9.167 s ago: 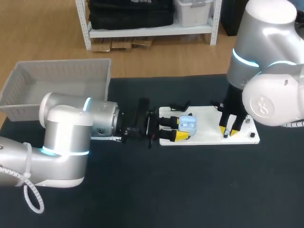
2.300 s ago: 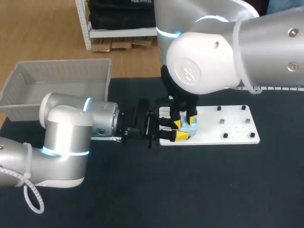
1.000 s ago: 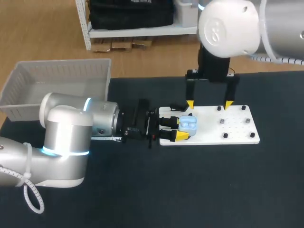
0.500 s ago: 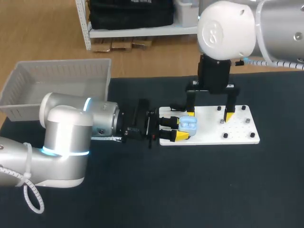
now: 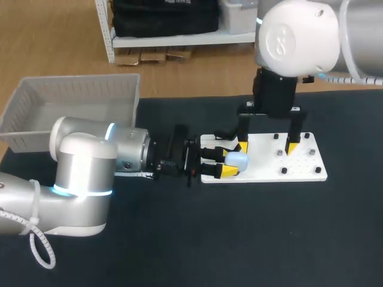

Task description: Pick up each earbud case from the left stands, insert the matching earbuds, close the lid, and place the case in the box.

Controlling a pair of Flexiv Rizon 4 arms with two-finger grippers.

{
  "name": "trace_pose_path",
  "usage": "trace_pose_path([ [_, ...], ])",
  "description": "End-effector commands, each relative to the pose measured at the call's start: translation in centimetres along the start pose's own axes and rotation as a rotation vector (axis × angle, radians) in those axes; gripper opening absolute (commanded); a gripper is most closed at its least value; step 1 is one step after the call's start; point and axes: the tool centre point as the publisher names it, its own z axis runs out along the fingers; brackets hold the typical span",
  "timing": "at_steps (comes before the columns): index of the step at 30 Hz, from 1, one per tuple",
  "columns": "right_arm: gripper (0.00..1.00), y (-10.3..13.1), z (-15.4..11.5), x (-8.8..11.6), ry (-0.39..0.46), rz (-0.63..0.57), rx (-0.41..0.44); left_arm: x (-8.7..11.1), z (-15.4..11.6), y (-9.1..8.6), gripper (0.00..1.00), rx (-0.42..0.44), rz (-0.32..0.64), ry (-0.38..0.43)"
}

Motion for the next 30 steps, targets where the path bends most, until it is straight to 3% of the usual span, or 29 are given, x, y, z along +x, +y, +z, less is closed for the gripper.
trace_pose_path([
  [1,1.00,-1.5,-1.0,0.9,-0.101,0.026,-0.019,0.0,0.0,0.0,0.00,0.000,0.000,-0.001],
  [9,1.00,-4.1,-3.9,1.7,-0.278,0.063,-0.094,-0.2,-0.6,0.2,0.00,-0.017,-0.001,0.001],
  [20,1.00,-4.4,-4.1,1.8,-0.285,0.067,-0.110,-3.7,-12.2,2.1,0.00,-0.303,0.023,0.103],
  [30,1.00,-4.4,-4.1,1.8,-0.285,0.067,-0.110,-2.5,-20.8,6.2,0.00,-0.551,-0.122,0.140],
])
